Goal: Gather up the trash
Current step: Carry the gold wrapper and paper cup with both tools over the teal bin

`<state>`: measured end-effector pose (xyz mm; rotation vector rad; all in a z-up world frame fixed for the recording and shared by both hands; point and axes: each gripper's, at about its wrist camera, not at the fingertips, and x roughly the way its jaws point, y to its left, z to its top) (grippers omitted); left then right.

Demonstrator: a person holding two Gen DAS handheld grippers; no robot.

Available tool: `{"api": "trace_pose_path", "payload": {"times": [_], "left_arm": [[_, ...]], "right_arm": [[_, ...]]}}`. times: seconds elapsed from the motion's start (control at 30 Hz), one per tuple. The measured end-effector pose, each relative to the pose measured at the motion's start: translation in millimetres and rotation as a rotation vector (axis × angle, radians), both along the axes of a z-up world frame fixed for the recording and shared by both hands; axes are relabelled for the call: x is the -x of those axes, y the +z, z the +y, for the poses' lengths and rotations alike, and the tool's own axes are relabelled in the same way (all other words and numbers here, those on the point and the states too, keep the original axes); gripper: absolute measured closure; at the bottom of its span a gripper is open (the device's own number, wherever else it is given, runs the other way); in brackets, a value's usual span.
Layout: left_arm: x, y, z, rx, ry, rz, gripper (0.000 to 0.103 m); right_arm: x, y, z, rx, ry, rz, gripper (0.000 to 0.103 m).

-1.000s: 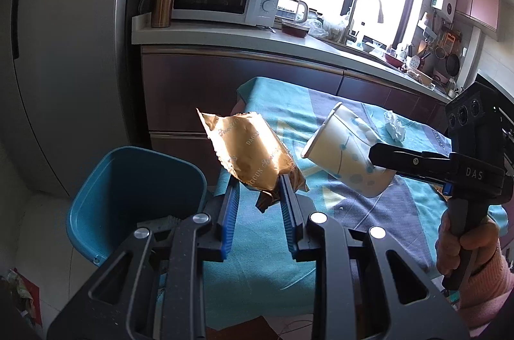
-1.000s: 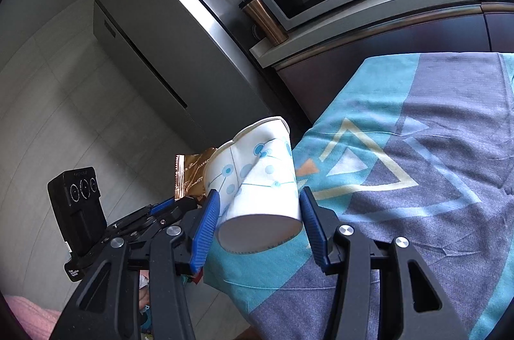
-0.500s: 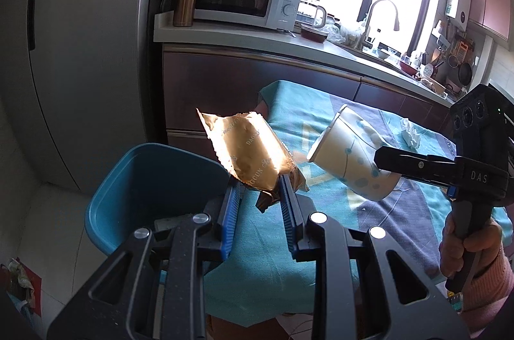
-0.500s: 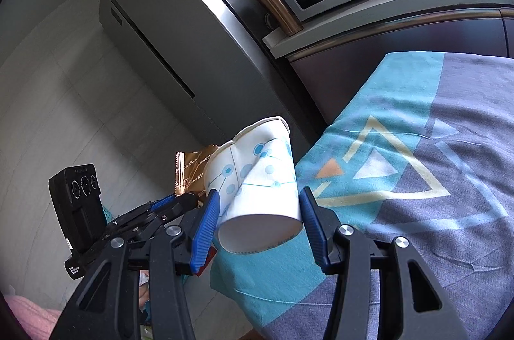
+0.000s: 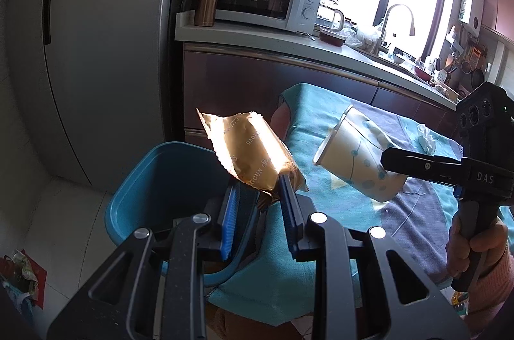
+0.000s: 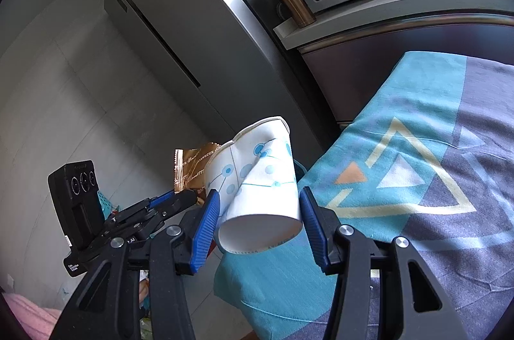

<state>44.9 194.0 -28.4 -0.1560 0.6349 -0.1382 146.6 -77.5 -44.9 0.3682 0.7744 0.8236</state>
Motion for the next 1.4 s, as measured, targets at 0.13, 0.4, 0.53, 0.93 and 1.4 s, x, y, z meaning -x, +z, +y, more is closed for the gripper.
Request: {"api": "trace_pose_path", "payload": {"times": [0.13, 0.4, 0.53, 0.93, 1.4], "left_arm": [[0, -2, 6, -0.002, 0.014, 0.003, 0.077], [-1, -7, 17, 0.001, 0.038, 0.017, 0.077], [-2, -10, 21, 0.003, 0.05, 0.027, 0.077], [-7, -22, 27, 0.004, 0.072, 0.056, 0.077], [-12, -31, 36, 0.005, 0.095, 0.078, 0.077]], "right_arm": [[-3, 0, 7, 0.008, 0.01, 0.001, 0.054], [-6, 0, 20, 0.03, 0.036, 0.003, 0.054], [-8, 0, 26, 0.038, 0.045, 0.005, 0.054], [-14, -1, 39, 0.072, 0.072, 0.013, 0.054], [-19, -5, 63, 0.11, 0.105, 0.025, 0.054]]}}
